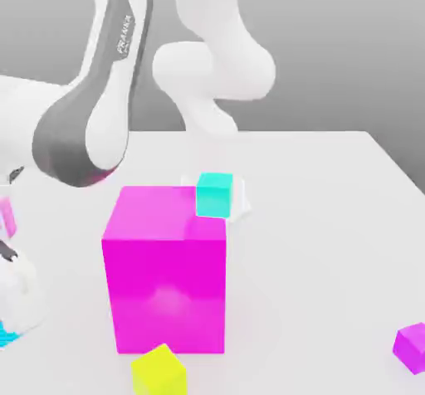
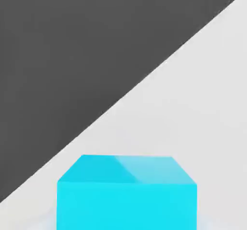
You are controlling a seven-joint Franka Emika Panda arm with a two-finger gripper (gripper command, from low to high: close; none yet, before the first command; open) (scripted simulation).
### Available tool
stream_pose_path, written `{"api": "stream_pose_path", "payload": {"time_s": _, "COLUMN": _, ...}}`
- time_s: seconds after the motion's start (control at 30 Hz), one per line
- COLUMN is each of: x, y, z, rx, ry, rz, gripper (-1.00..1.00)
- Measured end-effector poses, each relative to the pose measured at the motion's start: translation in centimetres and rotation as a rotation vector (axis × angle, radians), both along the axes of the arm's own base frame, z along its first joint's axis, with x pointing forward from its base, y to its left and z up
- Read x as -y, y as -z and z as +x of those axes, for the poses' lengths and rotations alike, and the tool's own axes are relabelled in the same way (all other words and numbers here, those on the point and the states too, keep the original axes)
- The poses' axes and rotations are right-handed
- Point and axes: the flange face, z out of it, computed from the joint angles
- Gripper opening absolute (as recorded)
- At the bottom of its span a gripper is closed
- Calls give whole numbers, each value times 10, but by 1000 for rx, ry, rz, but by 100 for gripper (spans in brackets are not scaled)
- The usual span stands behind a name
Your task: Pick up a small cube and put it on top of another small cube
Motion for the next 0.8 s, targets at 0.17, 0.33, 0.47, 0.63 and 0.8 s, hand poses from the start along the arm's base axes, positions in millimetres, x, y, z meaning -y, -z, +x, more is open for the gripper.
{"api": "stream_pose_path", "payload": {"time_s": 0.17, "x": -68, "y": -51, "z": -13, "rx": 3, "ry": -209, "rz": 4, "gripper": -100}}
{"api": "stream_pose_path", "payload": {"time_s": 0.33, "x": -115, "y": -93, "z": -43, "rx": 4, "ry": -385, "rz": 4, "gripper": -100}}
{"api": "stream_pose_path", "payload": {"time_s": 0.47, "x": -154, "y": -121, "z": -73, "rx": 5, "ry": -536, "rz": 2, "gripper": -100}}
{"api": "stream_pose_path", "payload": {"time_s": 0.63, "x": -195, "y": -146, "z": -116, "rx": 4, "ry": -725, "rz": -5, "gripper": -100}}
{"api": "stream_pose_path", "payload": {"time_s": 0.8, "x": -221, "y": -141, "z": -149, "rx": 3, "ry": -866, "rz": -12, "gripper": -100}}
